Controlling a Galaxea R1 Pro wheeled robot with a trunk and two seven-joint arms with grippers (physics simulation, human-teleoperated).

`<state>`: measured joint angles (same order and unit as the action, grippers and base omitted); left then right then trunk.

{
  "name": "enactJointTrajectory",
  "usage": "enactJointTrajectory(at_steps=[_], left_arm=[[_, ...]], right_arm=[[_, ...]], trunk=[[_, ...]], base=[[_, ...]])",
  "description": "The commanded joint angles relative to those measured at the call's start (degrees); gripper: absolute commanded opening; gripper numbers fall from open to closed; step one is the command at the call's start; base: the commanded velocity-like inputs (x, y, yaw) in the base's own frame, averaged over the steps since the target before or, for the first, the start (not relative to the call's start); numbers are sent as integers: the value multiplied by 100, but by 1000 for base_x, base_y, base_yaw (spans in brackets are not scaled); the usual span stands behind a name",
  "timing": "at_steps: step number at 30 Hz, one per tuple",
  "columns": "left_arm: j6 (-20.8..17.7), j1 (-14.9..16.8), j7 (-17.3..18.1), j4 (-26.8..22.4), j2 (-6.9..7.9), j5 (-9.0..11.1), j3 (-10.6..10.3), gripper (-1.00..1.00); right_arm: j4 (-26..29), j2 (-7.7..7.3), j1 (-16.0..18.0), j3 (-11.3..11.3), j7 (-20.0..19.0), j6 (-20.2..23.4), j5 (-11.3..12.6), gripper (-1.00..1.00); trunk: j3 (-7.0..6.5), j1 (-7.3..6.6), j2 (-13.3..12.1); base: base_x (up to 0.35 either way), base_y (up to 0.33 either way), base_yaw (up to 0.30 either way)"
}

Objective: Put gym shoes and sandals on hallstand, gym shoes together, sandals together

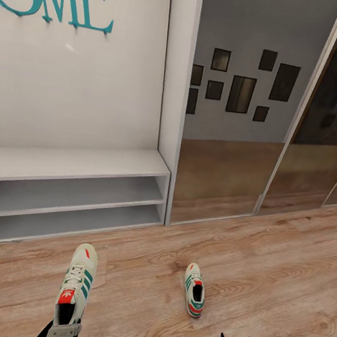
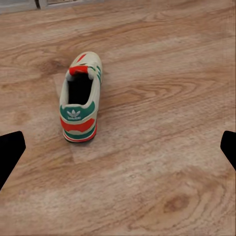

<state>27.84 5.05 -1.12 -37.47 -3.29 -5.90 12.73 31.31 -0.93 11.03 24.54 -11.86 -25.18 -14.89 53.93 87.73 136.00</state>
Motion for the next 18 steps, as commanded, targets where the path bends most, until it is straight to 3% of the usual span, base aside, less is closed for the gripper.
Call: enactJointTrajectory(at_steps=[1,18], left_arm=[[19,5,-11,3,-6,-61,27,-100],[19,5,-15,3,-5,-58,27,-100]], right_arm=[[-2,5,5,48,-53,-22,-31,100],[-2,5,5,46,-53,-22,-27,100]], trunk=[[-1,-1,2],[-93,-1,2]], base=[[0,0,228],[0,0,228]])
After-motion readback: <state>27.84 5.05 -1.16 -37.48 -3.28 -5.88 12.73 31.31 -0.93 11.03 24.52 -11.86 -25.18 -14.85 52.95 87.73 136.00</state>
